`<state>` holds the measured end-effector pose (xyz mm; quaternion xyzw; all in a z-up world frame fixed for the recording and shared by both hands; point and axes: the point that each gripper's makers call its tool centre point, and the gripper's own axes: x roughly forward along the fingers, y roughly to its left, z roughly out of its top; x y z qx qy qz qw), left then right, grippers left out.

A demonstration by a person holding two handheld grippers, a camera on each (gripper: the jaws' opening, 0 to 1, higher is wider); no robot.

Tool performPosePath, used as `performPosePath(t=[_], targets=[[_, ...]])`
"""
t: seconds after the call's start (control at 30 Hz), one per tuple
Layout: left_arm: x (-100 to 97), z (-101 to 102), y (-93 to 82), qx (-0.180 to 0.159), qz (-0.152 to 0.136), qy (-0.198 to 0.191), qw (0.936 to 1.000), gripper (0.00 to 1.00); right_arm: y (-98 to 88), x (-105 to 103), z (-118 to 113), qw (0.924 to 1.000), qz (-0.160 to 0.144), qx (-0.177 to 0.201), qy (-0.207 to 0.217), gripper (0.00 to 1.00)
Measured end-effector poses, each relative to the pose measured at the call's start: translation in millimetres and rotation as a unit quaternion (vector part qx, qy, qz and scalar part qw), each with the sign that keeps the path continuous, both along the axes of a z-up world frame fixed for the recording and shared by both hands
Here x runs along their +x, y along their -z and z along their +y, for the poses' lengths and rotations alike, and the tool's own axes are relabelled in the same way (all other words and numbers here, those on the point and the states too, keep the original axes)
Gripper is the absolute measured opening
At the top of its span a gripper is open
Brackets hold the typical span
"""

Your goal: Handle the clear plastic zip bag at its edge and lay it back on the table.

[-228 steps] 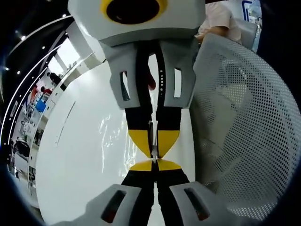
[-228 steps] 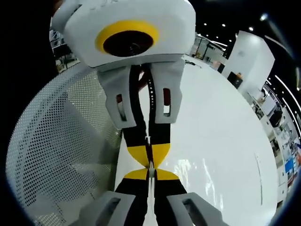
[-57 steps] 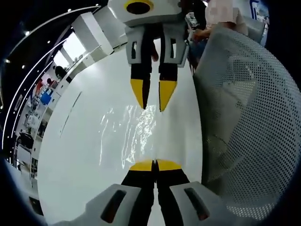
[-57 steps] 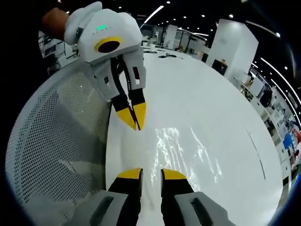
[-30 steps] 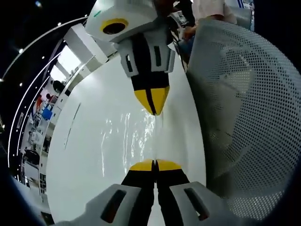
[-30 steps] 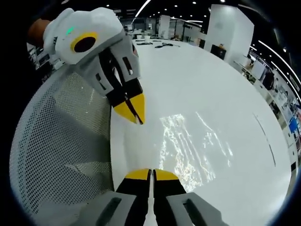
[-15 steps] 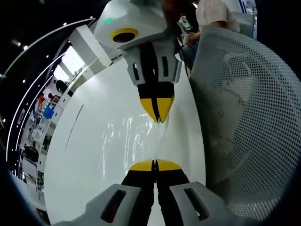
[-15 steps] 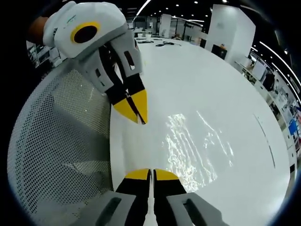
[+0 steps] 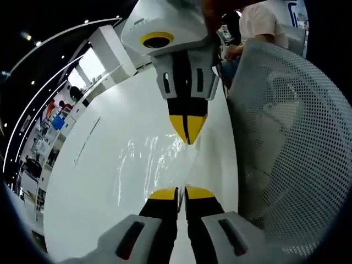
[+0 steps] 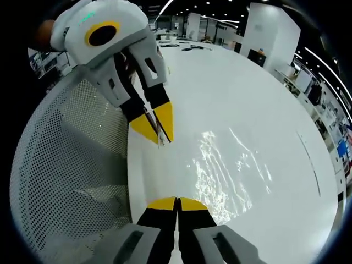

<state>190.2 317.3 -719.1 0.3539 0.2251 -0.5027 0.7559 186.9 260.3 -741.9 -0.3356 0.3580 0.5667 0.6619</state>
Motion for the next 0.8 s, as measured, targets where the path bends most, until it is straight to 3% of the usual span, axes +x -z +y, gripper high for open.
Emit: performPosePath(t=[0.3, 0.8], targets=[[-0.8, 5, -4.9, -0.005, -0.01, 0.002, 0.9999, 0.17, -3.9, -2, 4, 0.9998, 0.007, -0.008, 0.014, 0.0], [-12.4, -19, -17.7, -0.016, -0.034, 0.055, 0.9978, 0.09, -3.6, 3, 10, 0.9995, 0.012, -0.015, 0.024, 0.0]])
